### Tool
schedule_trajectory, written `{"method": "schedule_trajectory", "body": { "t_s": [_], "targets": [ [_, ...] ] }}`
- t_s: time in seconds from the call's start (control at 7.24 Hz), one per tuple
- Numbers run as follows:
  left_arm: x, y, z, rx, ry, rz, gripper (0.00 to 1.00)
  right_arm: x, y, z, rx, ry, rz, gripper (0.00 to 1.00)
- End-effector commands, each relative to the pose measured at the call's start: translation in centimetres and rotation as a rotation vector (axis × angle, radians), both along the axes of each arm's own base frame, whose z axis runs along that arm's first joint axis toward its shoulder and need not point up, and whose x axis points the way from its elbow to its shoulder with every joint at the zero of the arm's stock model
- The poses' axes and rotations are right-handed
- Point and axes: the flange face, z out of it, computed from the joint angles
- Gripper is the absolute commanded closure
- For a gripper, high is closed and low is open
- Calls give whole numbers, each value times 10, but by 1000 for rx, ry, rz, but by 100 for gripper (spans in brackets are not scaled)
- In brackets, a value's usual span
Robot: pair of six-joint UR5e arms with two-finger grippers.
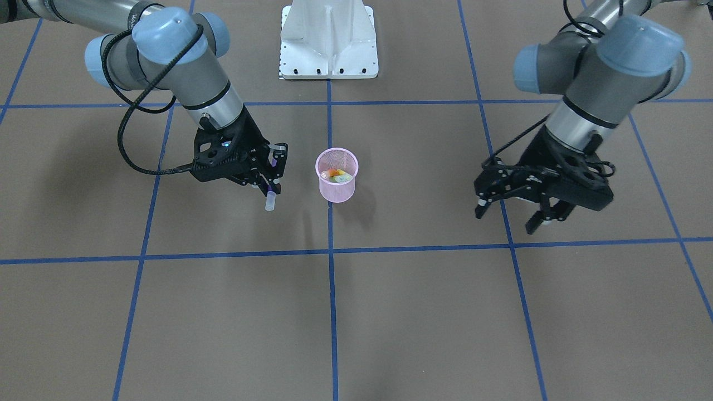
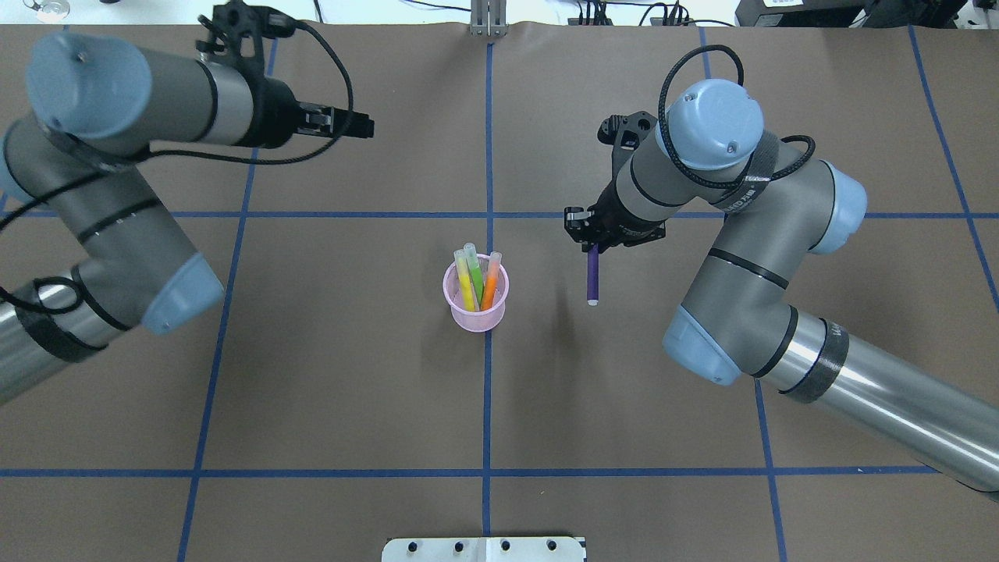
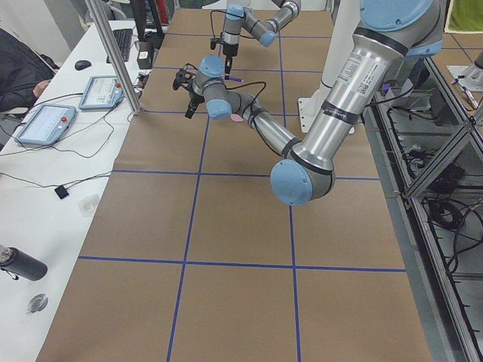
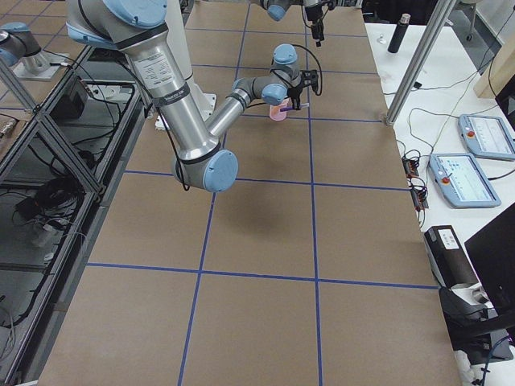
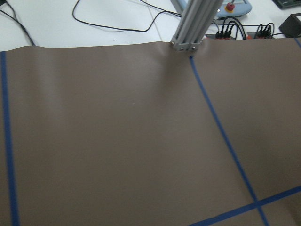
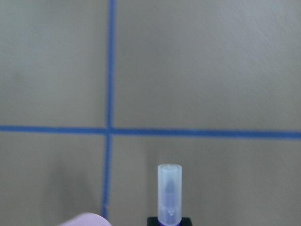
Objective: Collect pens into pen holder
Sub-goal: 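Lower purple marker into cup with right gripper while left arm withdraws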
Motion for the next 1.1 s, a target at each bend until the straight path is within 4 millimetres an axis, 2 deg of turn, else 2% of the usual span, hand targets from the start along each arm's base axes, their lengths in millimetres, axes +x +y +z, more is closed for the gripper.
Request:
{"method": "schedule_trajectory", "body": {
  "t_s": [0.0, 0.14, 0.28, 0.69, 0.97],
  "targets": [
    [-35, -4, 57, 3, -101, 32, 0, -20, 34, -40, 263, -165, 158, 100],
    [-39, -1, 75, -19, -120, 19, 0, -23, 44, -45, 408, -140, 174, 100],
    [-43, 1, 85, -26, -136, 3, 0, -37, 59, -46, 531, -101, 124, 100],
    [-45, 1, 97, -42, -155, -17, 0, -80, 102, -29, 557, -63, 111, 100],
    [-45, 1, 102, -50, -160, -16, 0, -86, 104, -19, 553, -42, 112, 100]
  ]
}}
